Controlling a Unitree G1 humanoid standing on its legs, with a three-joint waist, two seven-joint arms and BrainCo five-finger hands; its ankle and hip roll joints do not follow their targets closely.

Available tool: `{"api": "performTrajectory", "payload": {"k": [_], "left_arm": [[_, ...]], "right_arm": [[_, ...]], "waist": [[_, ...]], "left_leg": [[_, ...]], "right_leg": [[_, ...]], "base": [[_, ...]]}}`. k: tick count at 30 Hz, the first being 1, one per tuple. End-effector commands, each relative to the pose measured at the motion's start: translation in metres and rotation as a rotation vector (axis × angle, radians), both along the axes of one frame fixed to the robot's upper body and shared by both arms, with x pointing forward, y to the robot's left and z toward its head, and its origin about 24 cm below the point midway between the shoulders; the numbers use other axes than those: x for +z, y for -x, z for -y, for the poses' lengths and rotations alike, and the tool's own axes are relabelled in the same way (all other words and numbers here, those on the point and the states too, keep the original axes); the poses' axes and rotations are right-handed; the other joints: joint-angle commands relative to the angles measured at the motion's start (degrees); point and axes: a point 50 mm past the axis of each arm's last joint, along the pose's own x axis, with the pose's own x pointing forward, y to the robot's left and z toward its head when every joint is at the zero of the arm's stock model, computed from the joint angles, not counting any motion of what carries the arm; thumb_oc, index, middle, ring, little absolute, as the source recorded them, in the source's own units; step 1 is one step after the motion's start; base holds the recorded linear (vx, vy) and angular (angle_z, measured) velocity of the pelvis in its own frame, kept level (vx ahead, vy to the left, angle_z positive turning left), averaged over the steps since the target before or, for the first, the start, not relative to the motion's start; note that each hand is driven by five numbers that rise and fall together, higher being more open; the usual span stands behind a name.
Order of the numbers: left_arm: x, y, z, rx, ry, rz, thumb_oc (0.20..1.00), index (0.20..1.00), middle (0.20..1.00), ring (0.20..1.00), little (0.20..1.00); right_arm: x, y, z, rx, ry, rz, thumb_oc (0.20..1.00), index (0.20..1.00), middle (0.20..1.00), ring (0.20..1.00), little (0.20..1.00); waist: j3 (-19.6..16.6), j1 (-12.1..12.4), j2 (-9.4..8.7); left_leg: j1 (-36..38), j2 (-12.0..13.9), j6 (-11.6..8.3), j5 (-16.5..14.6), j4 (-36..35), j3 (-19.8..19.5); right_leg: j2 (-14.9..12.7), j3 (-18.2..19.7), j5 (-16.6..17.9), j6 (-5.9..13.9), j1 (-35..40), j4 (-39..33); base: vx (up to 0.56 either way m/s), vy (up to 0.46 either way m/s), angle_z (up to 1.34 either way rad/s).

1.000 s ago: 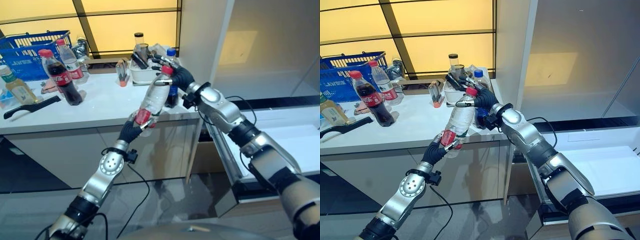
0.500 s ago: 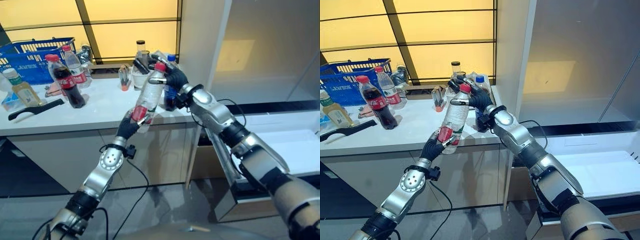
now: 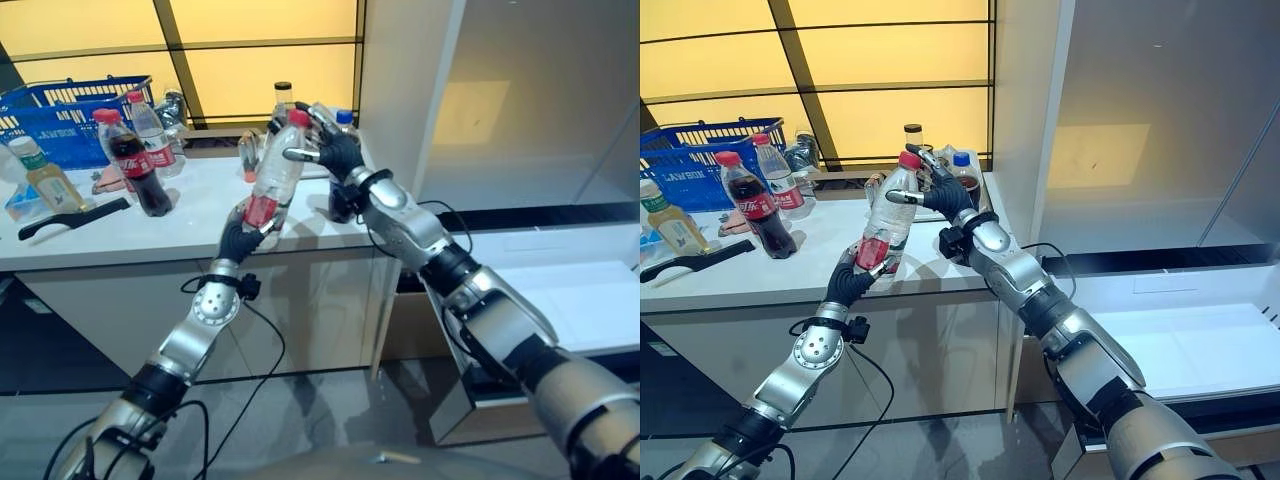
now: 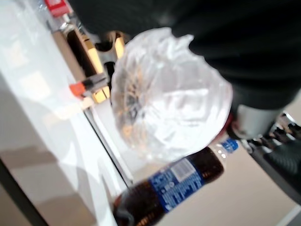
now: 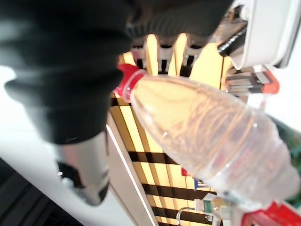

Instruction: Take the drinks into the refrigerator

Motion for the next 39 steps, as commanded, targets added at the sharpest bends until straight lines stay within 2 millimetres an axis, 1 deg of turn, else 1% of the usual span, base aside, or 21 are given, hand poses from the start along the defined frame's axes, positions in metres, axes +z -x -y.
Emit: {"api": "performTrajectory", "payload": {"k": [1,3,5,8,10,12,14,15,17,18,20,21,23,25,28,31,33,35,36,39], "left_arm": [[0.135,-0.042,0.043,-0.149,-0.085,0.543,0.200,0.200,0.200,0.200,0.200],[0.136,-0.043,0.044,-0.144,-0.100,0.549,0.200,0.200,0.200,0.200,0.200],[0.139,-0.043,0.044,-0.144,-0.137,0.571,0.200,0.200,0.200,0.200,0.200],[0.143,-0.042,0.048,-0.151,-0.191,0.605,0.200,0.200,0.200,0.200,0.200],[0.144,-0.042,0.048,-0.154,-0.191,0.610,0.200,0.200,0.200,0.200,0.200],[0.143,-0.041,0.049,-0.151,-0.178,0.615,0.200,0.200,0.200,0.200,0.200],[0.142,-0.041,0.050,-0.161,-0.181,0.613,0.200,0.200,0.200,0.200,0.200],[0.141,-0.040,0.050,-0.171,-0.197,0.605,0.200,0.200,0.200,0.200,0.200],[0.144,-0.038,0.052,-0.188,-0.195,0.620,0.200,0.200,0.200,0.200,0.200],[0.143,-0.037,0.050,-0.188,-0.206,0.619,0.200,0.200,0.200,0.200,0.200],[0.143,-0.037,0.051,-0.188,-0.201,0.620,0.200,0.200,0.200,0.200,0.200],[0.142,-0.037,0.050,-0.187,-0.202,0.621,0.200,0.200,0.200,0.200,0.200],[0.143,-0.037,0.052,-0.194,-0.207,0.622,0.200,0.200,0.200,0.200,0.200],[0.142,-0.036,0.055,-0.215,-0.219,0.624,0.200,0.200,0.200,0.200,0.200],[0.139,-0.034,0.054,-0.220,-0.213,0.610,0.200,0.200,0.200,0.200,0.200],[0.135,-0.035,0.053,-0.227,-0.206,0.585,0.200,0.200,0.200,0.200,0.200],[0.134,-0.036,0.053,-0.230,-0.212,0.578,0.200,0.200,0.200,0.200,0.200],[0.135,-0.037,0.054,-0.234,-0.219,0.574,0.200,0.200,0.200,0.200,0.200],[0.137,-0.037,0.054,-0.237,-0.219,0.579,0.200,0.200,0.200,0.200,0.200],[0.138,-0.036,0.051,-0.237,-0.213,0.577,0.200,0.200,0.200,0.200,0.200]], "right_arm": [[0.001,0.032,-0.076,0.301,0.103,0.022,1.000,1.000,1.000,1.000,1.000],[0.001,0.033,-0.078,0.309,0.126,0.036,1.000,1.000,1.000,1.000,1.000],[0.007,0.036,-0.084,0.338,0.190,0.095,1.000,1.000,1.000,1.000,1.000],[0.011,0.036,-0.092,0.331,0.232,0.133,1.000,1.000,1.000,1.000,1.000],[0.011,0.037,-0.095,0.338,0.237,0.135,1.000,1.000,1.000,1.000,1.000],[0.006,0.035,-0.097,0.324,0.247,0.122,1.000,1.000,1.000,1.000,1.000],[0.007,0.035,-0.101,0.312,0.313,0.168,1.000,1.000,1.000,1.000,1.000],[0.012,0.036,-0.103,0.313,0.377,0.238,1.000,1.000,1.000,1.000,1.000],[0.008,0.034,-0.102,0.298,0.370,0.212,1.000,1.000,1.000,1.000,1.000],[0.010,0.033,-0.104,0.288,0.452,0.277,1.000,1.000,1.000,1.000,1.000],[0.009,0.033,-0.105,0.277,0.452,0.272,1.000,1.000,1.000,1.000,1.000],[0.010,0.033,-0.106,0.277,0.480,0.297,1.000,1.000,1.000,1.000,1.000],[0.009,0.035,-0.108,0.293,0.486,0.297,1.000,1.000,1.000,1.000,1.000],[0.002,0.040,-0.112,0.349,0.484,0.262,1.000,1.000,1.000,1.000,1.000],[0.000,0.041,-0.111,0.379,0.485,0.249,1.000,1.000,1.000,1.000,1.000],[0.002,0.039,-0.108,0.385,0.495,0.256,1.000,1.000,1.000,1.000,1.000],[0.005,0.032,-0.101,0.334,0.498,0.259,1.000,1.000,1.000,1.000,1.000],[0.009,0.029,-0.099,0.314,0.492,0.275,1.000,1.000,1.000,1.000,1.000],[0.015,0.024,-0.093,0.266,0.453,0.270,1.000,1.000,1.000,1.000,1.000],[0.031,0.022,-0.088,0.246,0.368,0.288,1.000,1.000,1.000,1.000,1.000]], "waist": [[-1.9,0.8,-1.69],[-2.0,0.8,-1.70],[-2.2,0.9,-1.78],[-2.4,1.0,-1.81],[-2.5,1.0,-1.87],[-2.7,1.1,-1.83],[-2.8,1.1,-1.78],[-2.9,1.1,-1.77],[-2.8,1.1,-1.63],[-3.0,1.2,-1.63],[-3.0,1.2,-1.64],[-3.1,1.3,-1.63],[-3.0,1.3,-1.56],[-3.1,1.4,-1.53],[-3.2,1.4,-1.67],[-3.3,1.5,-1.81],[-3.4,1.4,-1.81],[-3.4,1.4,-1.81],[-3.4,1.4,-1.66],[-3.3,1.3,-1.45]], "left_leg": [[2.8,-2.0,2.54,-6.6,0.1,1.6],[2.8,-2.0,2.54,-6.7,0.1,1.7],[2.9,-2.1,2.52,-6.7,0.1,1.6],[2.9,-2.1,2.59,-6.7,0.1,1.7],[2.9,-2.2,2.62,-6.7,0.1,1.7],[3.0,-2.2,2.67,-6.7,0.1,1.7],[3.0,-2.2,2.70,-6.8,0.1,1.7],[3.0,-2.2,2.75,-6.9,0.1,1.7],[3.1,-2.3,2.80,-6.9,0.1,1.7],[3.1,-2.4,2.81,-7.0,0.1,1.7],[3.1,-2.4,2.84,-7.0,0.1,1.7],[3.1,-2.4,2.84,-7.0,0.1,1.7],[3.1,-2.4,2.85,-7.0,0.1,1.7],[3.1,-2.5,2.91,-7.0,0.1,1.5],[3.2,-2.5,2.93,-7.0,0.1,1.5],[3.2,-2.5,2.97,-7.1,0.1,1.5],[3.3,-2.5,2.98,-7.1,0.1,1.5],[3.3,-2.6,2.99,-7.1,0.1,1.6],[3.3,-2.6,3.01,-7.1,0.1,1.6],[3.4,-2.6,3.06,-7.1,0.1,1.7]], "right_leg": [[-1.1,2.0,-6.4,0.41,1.4,3.6],[-1.2,2.0,-6.3,0.45,1.4,3.5],[-1.1,2.1,-6.3,0.47,1.4,3.3],[-1.2,2.3,-6.2,0.52,1.4,3.1],[-1.2,2.2,-6.2,0.55,1.5,3.1],[-1.3,2.3,-6.2,0.57,1.5,3.1],[-1.3,2.4,-6.2,0.60,1.6,3.0],[-1.3,2.5,-6.1,0.63,1.6,3.0],[-1.4,2.5,-6.1,0.65,1.7,3.0],[-1.4,2.5,-6.0,0.70,1.9,2.8],[-1.4,2.6,-6.0,0.74,1.9,2.8],[-1.5,2.6,-6.0,0.79,1.9,2.8],[-1.5,2.6,-6.0,0.80,1.8,2.8],[-1.6,2.6,-6.0,0.81,1.9,2.7],[-1.6,2.6,-6.0,0.83,2.1,2.7],[-1.7,2.6,-6.0,0.90,2.1,2.7],[-1.7,2.6,-5.9,0.90,2.2,2.7],[-1.7,2.6,-5.9,0.95,2.1,2.7],[-1.7,2.6,-5.9,0.97,2.1,2.7],[-1.7,2.8,-5.9,1.02,2.1,2.7]], "base": [[0.01,0.002,0.03],[0.00,0.009,0.04],[0.00,0.000,0.00],[0.00,0.000,0.00],[0.00,0.000,0.00],[0.00,0.000,0.00],[0.00,0.000,0.00],[0.00,0.000,0.00],[0.00,0.000,0.00],[0.00,0.000,0.00],[0.00,0.000,0.00],[0.00,0.000,0.00],[0.00,0.000,0.00],[0.00,0.000,0.00],[0.00,0.000,0.00],[0.00,0.000,0.00],[0.00,0.000,0.00],[0.00,0.000,0.00],[0.00,0.000,0.00],[0.00,0.000,0.00]]}}
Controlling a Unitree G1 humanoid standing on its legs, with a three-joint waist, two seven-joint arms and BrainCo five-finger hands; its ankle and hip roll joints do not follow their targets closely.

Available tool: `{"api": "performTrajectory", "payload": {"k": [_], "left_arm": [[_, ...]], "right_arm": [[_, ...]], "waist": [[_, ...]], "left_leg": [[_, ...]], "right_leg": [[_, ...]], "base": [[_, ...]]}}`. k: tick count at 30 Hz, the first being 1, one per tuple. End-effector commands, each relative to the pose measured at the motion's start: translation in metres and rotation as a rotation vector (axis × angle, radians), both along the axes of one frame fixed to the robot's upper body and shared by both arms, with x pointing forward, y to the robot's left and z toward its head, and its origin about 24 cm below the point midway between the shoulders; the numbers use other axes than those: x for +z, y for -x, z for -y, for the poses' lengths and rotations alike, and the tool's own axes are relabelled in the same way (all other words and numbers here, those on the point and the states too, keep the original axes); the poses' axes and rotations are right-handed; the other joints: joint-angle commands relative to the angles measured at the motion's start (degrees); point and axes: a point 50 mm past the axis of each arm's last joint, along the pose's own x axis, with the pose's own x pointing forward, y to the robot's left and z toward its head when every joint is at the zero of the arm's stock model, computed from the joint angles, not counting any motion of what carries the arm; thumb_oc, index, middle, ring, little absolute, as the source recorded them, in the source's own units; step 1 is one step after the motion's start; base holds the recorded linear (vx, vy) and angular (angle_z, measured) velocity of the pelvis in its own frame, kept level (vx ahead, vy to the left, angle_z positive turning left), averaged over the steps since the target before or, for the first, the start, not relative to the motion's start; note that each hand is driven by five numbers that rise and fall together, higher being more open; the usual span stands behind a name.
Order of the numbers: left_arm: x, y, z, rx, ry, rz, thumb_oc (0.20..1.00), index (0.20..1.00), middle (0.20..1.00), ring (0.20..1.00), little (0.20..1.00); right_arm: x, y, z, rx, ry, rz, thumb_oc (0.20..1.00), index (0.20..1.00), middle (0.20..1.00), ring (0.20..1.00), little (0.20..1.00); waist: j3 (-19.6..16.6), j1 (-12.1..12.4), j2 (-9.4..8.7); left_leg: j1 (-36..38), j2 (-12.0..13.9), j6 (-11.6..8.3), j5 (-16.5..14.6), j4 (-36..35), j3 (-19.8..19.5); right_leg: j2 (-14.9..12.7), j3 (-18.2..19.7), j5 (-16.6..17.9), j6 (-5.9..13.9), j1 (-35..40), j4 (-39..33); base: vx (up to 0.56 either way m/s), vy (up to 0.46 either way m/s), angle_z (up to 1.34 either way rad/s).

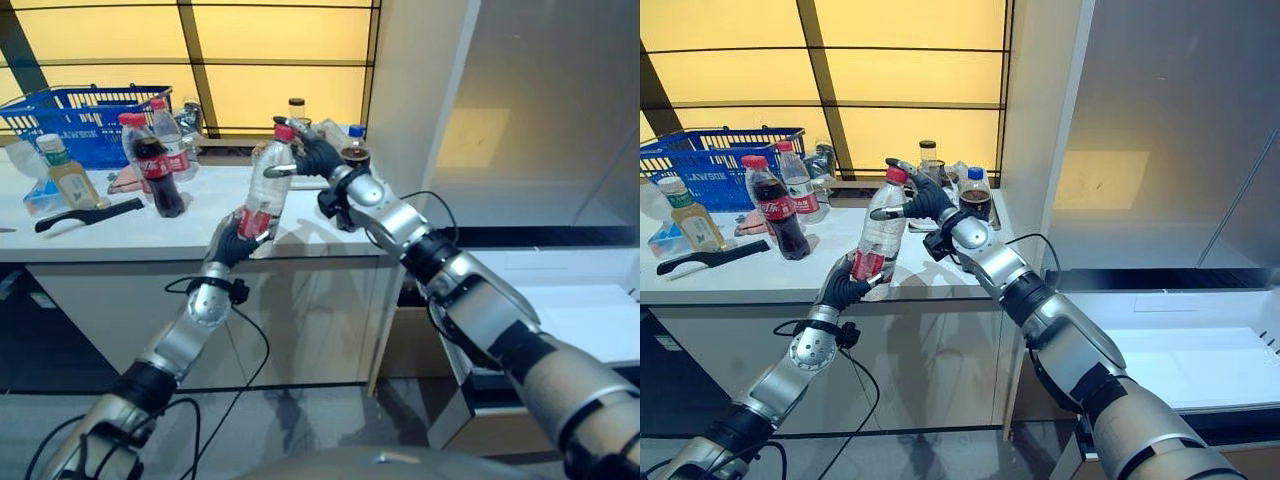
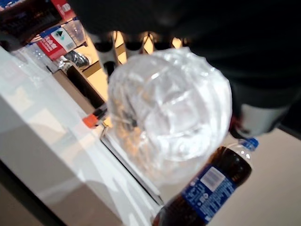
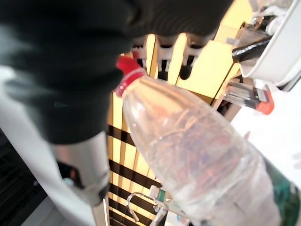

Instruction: Take the drinks into the refrigerator

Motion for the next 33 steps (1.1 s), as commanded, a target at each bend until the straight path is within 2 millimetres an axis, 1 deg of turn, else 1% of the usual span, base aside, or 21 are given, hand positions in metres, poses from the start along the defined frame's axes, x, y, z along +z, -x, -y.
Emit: {"api": "performTrajectory", "payload": {"k": [1,3,4,6,7,8,9,11,13,14,16,19,20,21,22,25,26,27,30,32,33], "left_arm": [[0.145,-0.033,0.061,-0.293,-0.019,0.575,0.200,0.200,0.200,0.200,0.200],[0.140,-0.033,0.059,-0.286,0.017,0.550,0.200,0.200,0.200,0.200,0.200],[0.140,-0.033,0.059,-0.287,0.017,0.550,0.200,0.200,0.200,0.200,0.200],[0.135,-0.030,0.056,-0.294,0.070,0.520,0.200,0.200,0.200,0.200,0.200],[0.131,-0.029,0.053,-0.290,0.107,0.501,0.200,0.200,0.200,0.200,0.200],[0.125,-0.027,0.046,-0.279,0.166,0.473,0.200,0.200,0.200,0.200,0.200],[0.124,-0.026,0.046,-0.279,0.167,0.472,0.200,0.200,0.200,0.200,0.200],[0.116,-0.023,0.038,-0.258,0.263,0.439,0.200,0.200,0.200,0.200,0.200],[0.109,-0.019,0.032,-0.248,0.323,0.410,0.200,0.200,0.200,0.200,0.200],[0.109,-0.019,0.032,-0.248,0.324,0.410,0.200,0.200,0.200,0.200,0.200],[0.101,-0.015,0.023,-0.206,0.405,0.387,0.200,0.200,0.200,0.200,0.200],[0.098,-0.013,0.015,-0.173,0.448,0.384,0.200,0.200,0.200,0.200,0.200],[0.098,-0.010,0.009,-0.154,0.461,0.395,0.200,0.200,0.200,0.200,0.200],[0.098,-0.010,0.009,-0.154,0.461,0.394,0.200,0.200,0.200,0.200,0.200],[0.099,-0.007,0.008,-0.155,0.478,0.406,0.200,0.200,0.200,0.200,0.200],[0.101,-0.002,0.005,-0.158,0.501,0.421,0.200,0.200,0.200,0.200,0.200],[0.101,-0.002,0.005,-0.158,0.501,0.421,0.200,0.200,0.200,0.200,0.200],[0.101,0.002,0.002,-0.158,0.511,0.431,0.200,0.200,0.200,0.200,0.200],[0.103,0.007,0.000,-0.162,0.520,0.445,0.200,0.200,0.200,0.200,0.200],[0.103,0.008,0.000,-0.163,0.528,0.443,0.200,0.200,0.200,0.200,0.200],[0.102,0.009,0.001,-0.180,0.548,0.431,0.200,0.200,0.200,0.200,0.200]], "right_arm": [[0.032,0.031,-0.067,0.286,0.046,0.103,1.000,1.000,1.000,1.000,1.000],[0.045,0.029,-0.061,0.279,-0.035,0.111,1.000,1.000,1.000,1.000,1.000],[0.045,0.029,-0.061,0.278,-0.035,0.111,1.000,1.000,1.000,1.000,1.000],[0.064,0.028,-0.049,0.262,-0.101,0.160,1.000,1.000,1.000,1.000,1.000],[0.073,0.025,-0.042,0.239,-0.125,0.187,1.000,1.000,1.000,1.000,1.000],[0.088,0.019,-0.023,0.179,-0.173,0.230,1.000,1.000,1.000,1.000,1.000],[0.087,0.019,-0.023,0.179,-0.173,0.230,1.000,1.000,1.000,1.000,1.000],[0.100,0.013,-0.002,0.120,-0.208,0.264,1.000,1.000,1.000,1.000,1.000],[0.102,0.010,0.008,0.101,-0.225,0.261,1.000,1.000,1.000,1.000,1.000],[0.102,0.010,0.008,0.102,-0.224,0.261,1.000,1.000,1.000,1.000,1.000],[0.110,0.003,0.036,0.035,-0.282,0.266,1.000,1.000,1.000,1.000,1.000],[0.109,-0.001,0.059,-0.010,-0.293,0.257,1.000,1.000,1.000,1.000,1.000],[0.106,-0.004,0.076,-0.050,-0.289,0.253,1.000,1.000,1.000,1.000,1.000],[0.106,-0.004,0.077,-0.051,-0.289,0.252,1.000,1.000,1.000,1.000,1.000],[0.100,-0.007,0.087,-0.085,-0.297,0.234,1.000,1.000,1.000,1.000,1.000],[0.094,-0.010,0.103,-0.125,-0.272,0.220,1.000,1.000,1.000,1.000,1.000],[0.094,-0.010,0.103,-0.125,-0.272,0.220,1.000,1.000,1.000,1.000,1.000],[0.085,-0.013,0.114,-0.158,-0.243,0.200,1.000,1.000,1.000,1.000,1.000],[0.073,-0.016,0.130,-0.207,-0.209,0.170,1.000,1.000,1.000,1.000,1.000],[0.070,-0.018,0.134,-0.226,-0.193,0.166,1.000,1.000,1.000,1.000,1.000],[0.064,-0.020,0.145,-0.271,-0.125,0.171,1.000,1.000,1.000,1.000,1.000]], "waist": [[-1.2,0.1,0.28],[-1.2,0.0,0.30],[-1.2,0.0,0.29],[-1.1,0.0,0.33],[-1.1,-0.1,0.36],[-1.0,-0.1,0.36],[-1.0,-0.1,0.37],[-0.9,-0.1,0.27],[-0.8,0.0,0.16],[-0.8,0.0,0.17],[-0.7,0.1,-0.03],[-0.4,0.1,-0.18],[-0.3,0.1,-0.20],[-0.3,0.1,-0.19],[-0.3,0.1,-0.20],[-0.1,0.2,-0.27],[-0.1,0.2,-0.27],[0.0,0.3,-0.31],[0.1,0.4,-0.28],[0.2,0.4,-0.27],[0.3,0.4,-0.21]], "left_leg": [[3.0,-2.6,3.13,-7.1,0.2,1.9],[3.0,-2.6,3.15,-7.1,0.1,2.0],[3.0,-2.6,3.15,-7.1,0.2,2.0],[3.0,-2.6,3.16,-7.1,0.1,2.0],[3.1,-2.6,3.16,-7.1,0.1,2.1],[3.1,-2.6,3.18,-7.1,0.1,2.0],[3.1,-2.6,3.18,-7.1,0.1,2.0],[3.1,-2.6,3.21,-7.1,0.1,2.1],[3.1,-2.6,3.23,-7.2,0.1,2.1],[3.1,-2.6,3.23,-7.2,0.1,2.1],[3.2,-2.6,3.22,-7.2,0.1,2.2],[3.3,-2.5,3.16,-7.3,0.1,2.3],[3.2,-2.5,3.12,-7.3,0.1,2.3],[3.2,-2.5,3.12,-7.3,0.1,2.3],[3.2,-2.5,3.12,-7.3,0.1,2.3],[3.2,-2.5,3.13,-7.3,0.1,2.3],[3.2,-2.5,3.13,-7.3,0.1,2.3],[3.2,-2.5,3.17,-7.3,0.1,2.3],[3.2,-2.5,3.22,-7.4,0.1,2.2],[3.2,-2.6,3.24,-7.4,0.1,2.1],[3.2,-2.6,3.29,-7.5,0.1,2.1]], "right_leg": [[-1.5,3.1,-5.8,1.06,1.4,2.7],[-1.5,3.1,-5.8,1.04,1.4,2.7],[-1.5,3.1,-5.8,1.04,1.4,2.7],[-1.5,2.9,-5.8,1.03,1.4,2.8],[-1.6,2.9,-5.8,1.07,1.4,2.8],[-1.6,2.8,-5.7,1.12,1.4,2.7],[-1.6,2.8,-5.8,1.12,1.4,2.7],[-1.6,2.7,-5.7,1.13,1.4,2.6],[-1.6,2.7,-5.7,1.15,1.5,2.5],[-1.6,2.7,-5.7,1.15,1.5,2.5],[-1.6,2.7,-5.6,1.16,1.6,2.5],[-1.5,2.8,-5.7,1.13,1.6,2.5],[-1.4,2.7,-5.7,1.18,1.6,2.5],[-1.4,2.7,-5.7,1.18,1.6,2.5],[-1.4,2.7,-5.7,1.17,1.6,2.5],[-1.5,2.8,-5.7,1.18,1.5,2.5],[-1.5,2.9,-5.7,1.18,1.5,2.5],[-1.5,2.8,-5.7,1.17,1.5,2.5],[-1.5,2.8,-5.7,1.24,1.4,2.6],[-1.5,2.8,-5.7,1.21,1.5,2.6],[-1.5,2.8,-5.7,1.27,1.4,2.8]], "base": [[0.00,0.000,0.00],[0.00,0.000,0.00],[0.00,0.000,0.00],[0.00,0.000,0.00],[0.00,0.000,0.00],[0.00,0.000,0.00],[0.00,0.000,0.00],[0.00,0.000,0.00],[0.00,0.000,0.00],[0.00,0.000,0.00],[0.00,0.000,0.00],[0.00,0.000,0.00],[0.00,0.000,0.00],[0.00,0.000,0.00],[0.00,0.000,0.00],[0.00,0.000,0.00],[0.00,0.000,0.00],[0.00,0.000,0.00],[0.00,0.000,0.00],[0.00,0.000,0.00],[0.00,0.000,0.00]]}}
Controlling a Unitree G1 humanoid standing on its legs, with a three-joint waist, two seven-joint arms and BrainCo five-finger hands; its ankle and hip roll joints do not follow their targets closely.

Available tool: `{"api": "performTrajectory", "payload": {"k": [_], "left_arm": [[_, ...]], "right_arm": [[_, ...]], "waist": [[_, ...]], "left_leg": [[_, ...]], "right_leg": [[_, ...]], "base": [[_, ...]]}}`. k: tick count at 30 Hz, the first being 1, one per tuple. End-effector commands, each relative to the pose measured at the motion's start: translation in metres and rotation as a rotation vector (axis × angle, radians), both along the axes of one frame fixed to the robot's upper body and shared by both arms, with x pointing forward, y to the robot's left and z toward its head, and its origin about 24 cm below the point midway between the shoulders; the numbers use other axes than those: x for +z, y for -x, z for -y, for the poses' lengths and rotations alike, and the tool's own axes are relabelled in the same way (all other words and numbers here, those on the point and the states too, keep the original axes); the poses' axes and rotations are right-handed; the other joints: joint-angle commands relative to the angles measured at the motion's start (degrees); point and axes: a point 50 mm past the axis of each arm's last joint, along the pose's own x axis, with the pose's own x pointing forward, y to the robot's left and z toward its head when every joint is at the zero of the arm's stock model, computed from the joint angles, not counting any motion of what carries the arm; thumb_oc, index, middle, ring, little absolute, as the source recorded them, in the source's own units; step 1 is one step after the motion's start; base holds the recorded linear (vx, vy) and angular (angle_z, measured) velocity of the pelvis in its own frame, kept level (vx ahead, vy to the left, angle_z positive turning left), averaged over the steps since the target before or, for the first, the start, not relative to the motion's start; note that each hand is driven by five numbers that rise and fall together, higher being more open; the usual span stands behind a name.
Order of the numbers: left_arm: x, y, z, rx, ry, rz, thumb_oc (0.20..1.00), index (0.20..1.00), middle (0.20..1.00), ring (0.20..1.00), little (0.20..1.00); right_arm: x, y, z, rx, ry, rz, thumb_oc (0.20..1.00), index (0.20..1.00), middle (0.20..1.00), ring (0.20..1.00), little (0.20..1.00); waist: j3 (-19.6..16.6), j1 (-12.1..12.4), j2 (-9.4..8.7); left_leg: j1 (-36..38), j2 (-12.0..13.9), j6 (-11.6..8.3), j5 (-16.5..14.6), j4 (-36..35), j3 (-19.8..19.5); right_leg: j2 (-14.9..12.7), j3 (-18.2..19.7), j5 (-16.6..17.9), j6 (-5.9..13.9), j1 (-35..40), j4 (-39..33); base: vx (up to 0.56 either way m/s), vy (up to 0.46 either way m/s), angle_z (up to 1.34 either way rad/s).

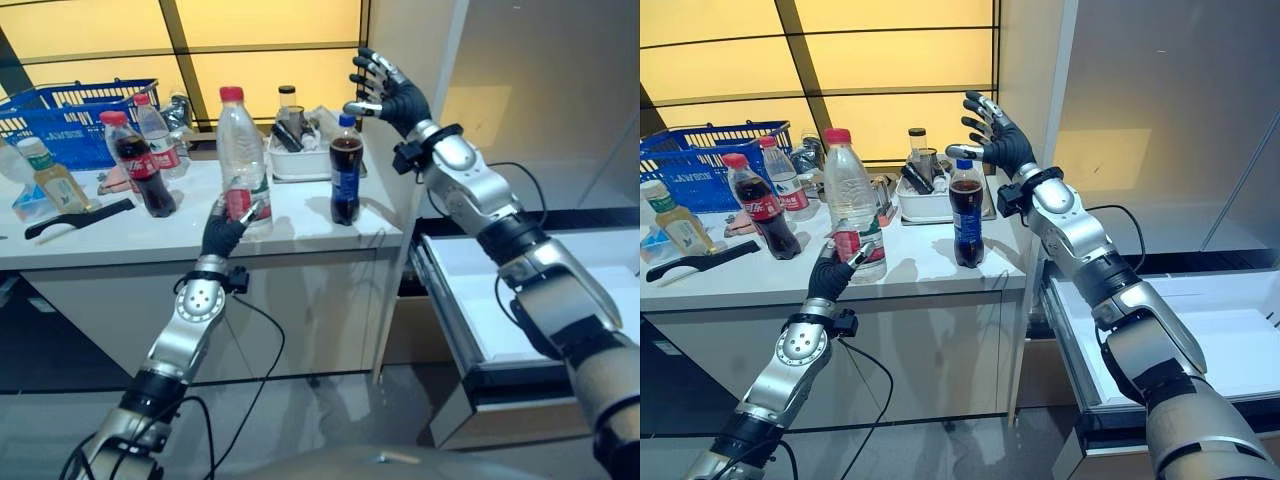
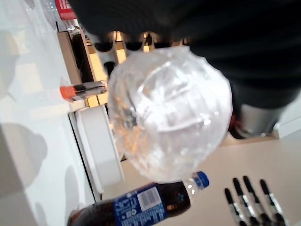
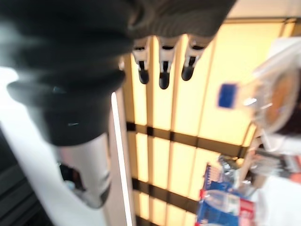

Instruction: Take the drinks into the refrigerator

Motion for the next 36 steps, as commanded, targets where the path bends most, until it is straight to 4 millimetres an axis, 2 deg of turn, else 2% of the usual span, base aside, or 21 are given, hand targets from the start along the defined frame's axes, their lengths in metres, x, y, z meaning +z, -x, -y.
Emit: {"api": "performTrajectory", "payload": {"k": [1,4,6,11,15,22,29,36], "left_arm": [[0.075,0.001,-0.003,-0.069,0.080,0.360,0.200,0.200,0.200,0.200,0.200],[0.071,0.002,0.002,-0.142,0.075,0.318,0.200,0.200,0.200,0.200,0.200],[0.070,0.004,0.004,-0.181,0.081,0.308,0.200,0.200,0.200,0.200,0.200],[0.073,0.001,0.021,-0.300,0.080,0.306,0.200,0.200,0.200,0.200,0.200],[0.073,0.000,0.038,-0.431,0.107,0.285,0.200,0.200,0.200,0.200,0.200],[0.064,-0.004,0.052,-0.506,0.118,0.225,0.200,0.200,0.200,0.200,0.200],[0.061,-0.010,0.051,-0.492,0.098,0.197,0.200,0.200,0.200,0.200,0.200],[0.058,-0.015,0.049,-0.463,0.093,0.176,0.200,0.200,0.200,0.200,0.200]], "right_arm": [[0.017,-0.006,0.023,-0.094,0.131,0.079,1.000,1.000,1.000,1.000,1.000],[-0.002,-0.008,0.029,-0.090,0.195,0.014,1.000,1.000,1.000,1.000,1.000],[-0.012,-0.007,0.024,-0.037,0.199,-0.018,1.000,1.000,1.000,1.000,1.000],[-0.035,0.002,-0.002,0.201,0.298,-0.127,1.000,1.000,1.000,1.000,1.000],[-0.027,0.007,-0.027,0.365,0.319,-0.140,1.000,1.000,1.000,1.000,1.000],[0.002,0.015,-0.062,0.476,0.219,-0.045,1.000,1.000,1.000,1.000,1.000],[0.005,0.026,-0.088,0.552,0.168,-0.013,1.000,1.000,1.000,1.000,1.000],[0.007,0.033,-0.101,0.587,0.162,0.015,1.000,1.000,1.000,1.000,1.000]], "waist": [[-2.1,0.6,-2.09],[-1.9,0.9,-2.01],[-1.8,1.1,-2.02],[-1.6,1.5,-2.20],[-1.6,1.8,-2.43],[-1.9,1.7,-2.44],[-2.2,1.6,-2.24],[-2.3,1.4,-2.22]], "left_leg": [[3.7,-2.6,3.21,-7.4,0.2,2.1],[3.7,-2.7,3.32,-7.4,0.2,2.0],[3.8,-2.7,3.31,-7.3,0.2,1.9],[3.7,-2.7,3.24,-7.2,0.2,1.7],[3.6,-2.7,3.18,-6.9,0.2,1.5],[3.7,-2.7,3.19,-6.8,0.2,1.5],[3.9,-2.7,3.25,-6.9,0.2,1.5],[4.1,-2.6,3.26,-7.0,0.2,1.6]], "right_leg": [[-1.7,2.8,-5.5,1.28,2.0,3.0],[-1.8,2.8,-5.4,1.36,2.0,3.1],[-1.8,2.8,-5.4,1.39,2.2,3.0],[-1.8,2.5,-5.5,1.40,2.3,3.0],[-1.8,2.2,-5.5,1.39,2.4,2.9],[-1.8,2.3,-5.5,1.41,2.5,2.6],[-1.7,2.3,-5.5,1.32,2.8,2.8],[-1.7,2.5,-5.7,1.27,2.9,2.7]], "base": [[0.00,0.000,0.00],[0.00,0.000,0.00],[0.00,0.000,0.00],[0.00,0.000,0.00],[0.00,0.000,0.00],[0.00,0.000,0.01],[0.00,0.000,0.00],[0.00,-0.002,0.02]]}}
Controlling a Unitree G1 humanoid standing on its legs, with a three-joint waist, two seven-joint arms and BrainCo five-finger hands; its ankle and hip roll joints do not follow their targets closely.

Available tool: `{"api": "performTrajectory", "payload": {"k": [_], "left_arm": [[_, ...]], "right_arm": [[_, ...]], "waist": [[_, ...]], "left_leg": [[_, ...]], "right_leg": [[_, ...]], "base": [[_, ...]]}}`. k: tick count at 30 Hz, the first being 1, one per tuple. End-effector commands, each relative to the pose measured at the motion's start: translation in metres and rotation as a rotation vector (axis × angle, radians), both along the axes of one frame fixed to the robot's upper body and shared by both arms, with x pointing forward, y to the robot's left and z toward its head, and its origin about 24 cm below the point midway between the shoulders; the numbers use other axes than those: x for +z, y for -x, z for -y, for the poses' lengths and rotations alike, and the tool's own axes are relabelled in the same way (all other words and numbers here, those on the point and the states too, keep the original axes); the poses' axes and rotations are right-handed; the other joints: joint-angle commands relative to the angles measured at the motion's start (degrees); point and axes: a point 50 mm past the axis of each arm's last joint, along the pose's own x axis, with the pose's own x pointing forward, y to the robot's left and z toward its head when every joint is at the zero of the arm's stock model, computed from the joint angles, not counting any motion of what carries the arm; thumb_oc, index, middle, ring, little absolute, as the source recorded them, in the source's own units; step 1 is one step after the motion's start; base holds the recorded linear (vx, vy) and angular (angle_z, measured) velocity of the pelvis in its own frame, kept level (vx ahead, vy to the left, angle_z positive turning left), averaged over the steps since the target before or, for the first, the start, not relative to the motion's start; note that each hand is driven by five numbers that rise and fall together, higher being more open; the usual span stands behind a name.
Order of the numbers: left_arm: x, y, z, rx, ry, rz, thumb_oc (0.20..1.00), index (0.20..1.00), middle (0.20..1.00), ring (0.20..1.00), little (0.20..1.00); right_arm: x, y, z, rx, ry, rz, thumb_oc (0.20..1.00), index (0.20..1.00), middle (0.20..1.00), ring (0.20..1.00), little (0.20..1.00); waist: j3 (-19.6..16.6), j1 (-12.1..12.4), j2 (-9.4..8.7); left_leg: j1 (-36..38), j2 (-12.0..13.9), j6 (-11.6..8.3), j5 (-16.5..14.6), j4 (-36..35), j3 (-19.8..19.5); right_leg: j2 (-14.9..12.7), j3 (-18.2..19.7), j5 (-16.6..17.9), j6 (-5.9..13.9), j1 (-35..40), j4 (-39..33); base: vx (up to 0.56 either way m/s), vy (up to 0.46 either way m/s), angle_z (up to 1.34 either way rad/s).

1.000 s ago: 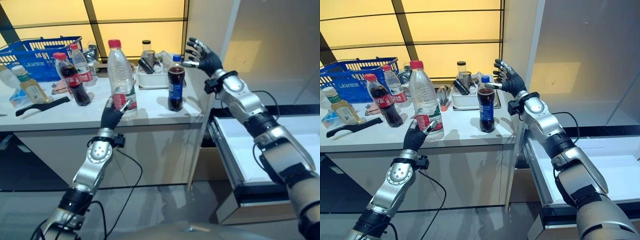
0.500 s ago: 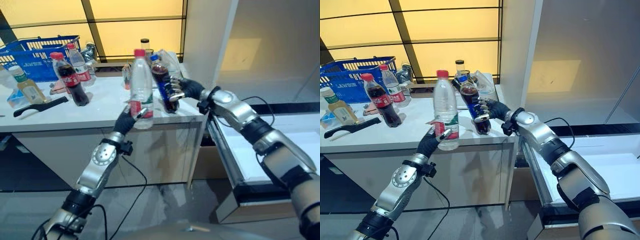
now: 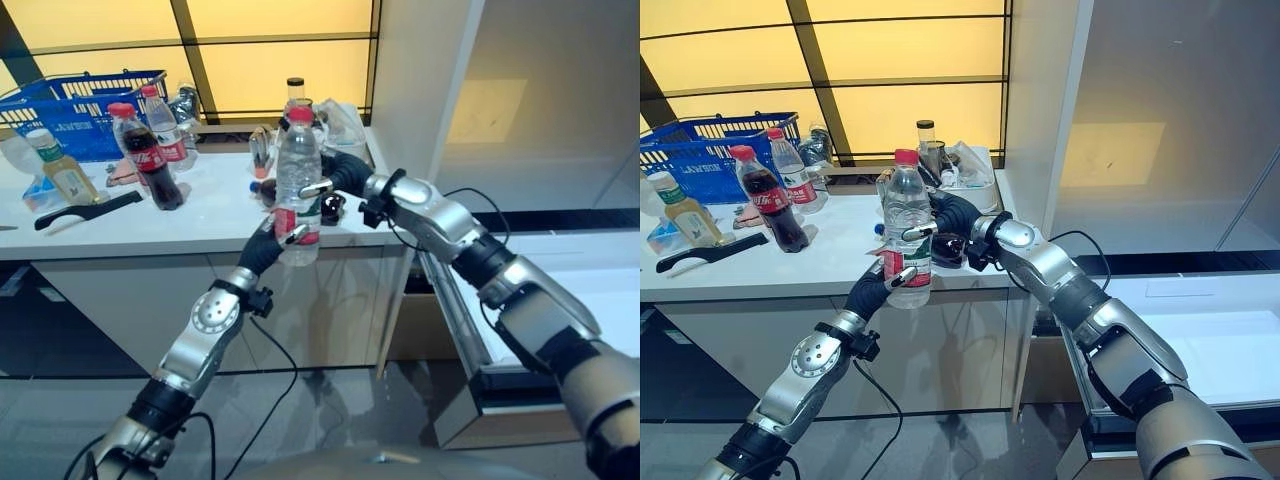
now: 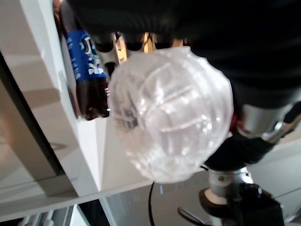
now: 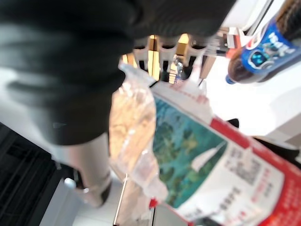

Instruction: Take the drinks into the refrigerator

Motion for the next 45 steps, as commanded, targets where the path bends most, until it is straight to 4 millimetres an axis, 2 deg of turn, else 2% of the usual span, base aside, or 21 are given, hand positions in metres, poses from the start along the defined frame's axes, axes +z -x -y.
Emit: {"api": "performTrajectory", "payload": {"k": [1,11,21,27,36,45], "left_arm": [[0.070,-0.025,0.007,-0.029,0.085,0.280,0.200,0.200,0.200,0.200,0.200],[0.068,-0.025,0.003,-0.002,0.065,0.275,0.200,0.200,0.200,0.200,0.200],[0.068,-0.040,0.013,0.033,-0.011,0.270,0.200,0.200,0.200,0.200,0.200],[0.087,-0.048,0.012,0.103,-0.100,0.375,0.200,0.200,0.200,0.200,0.200],[0.097,-0.053,0.012,0.179,-0.239,0.472,0.200,0.200,0.200,0.200,0.200],[0.091,-0.051,0.013,0.198,-0.291,0.480,0.200,0.200,0.200,0.200,0.200]], "right_arm": [[0.051,0.005,-0.022,0.090,-0.060,0.174,1.000,1.000,1.000,1.000,1.000],[0.052,0.000,-0.017,0.016,-0.091,0.184,1.000,1.000,1.000,1.000,1.000],[0.037,0.001,-0.048,-0.024,-0.019,0.195,1.000,1.000,1.000,1.000,1.000],[0.023,0.009,-0.064,-0.012,-0.044,0.165,1.000,1.000,1.000,1.000,1.000],[0.005,0.010,-0.069,-0.083,-0.129,0.062,1.000,1.000,1.000,1.000,1.000],[0.000,0.005,-0.071,-0.146,-0.121,0.049,1.000,1.000,1.000,1.000,1.000]], "waist": [[-3.9,1.1,-2.49],[-3.8,1.2,-2.36],[-3.7,0.4,-1.85],[-3.8,0.3,-1.44],[-4.0,0.1,-1.27],[-4.1,0.0,-1.13]], "left_leg": [[3.3,-2.5,3.23,-7.0,0.2,2.4],[3.4,-2.4,3.39,-7.2,0.2,2.5],[3.6,-2.4,3.50,-7.4,0.3,3.0],[3.6,-2.4,3.62,-7.5,0.2,3.1],[3.6,-2.4,3.65,-7.6,0.2,3.1],[3.6,-2.3,3.63,-7.7,0.2,3.5]], "right_leg": [[-1.6,3.2,-5.4,1.12,1.7,2.7],[-1.7,3.5,-5.3,1.18,1.7,2.7],[-1.7,4.2,-5.4,1.05,1.5,2.9],[-1.7,4.4,-5.4,1.08,1.4,2.9],[-1.7,4.3,-5.6,1.06,1.4,3.1],[-1.7,4.7,-5.2,1.18,1.2,2.7]], "base": [[0.00,0.000,0.00],[0.00,0.000,0.00],[0.00,0.000,0.00],[0.00,0.000,0.00],[0.00,0.000,0.00],[0.00,0.000,0.00]]}}
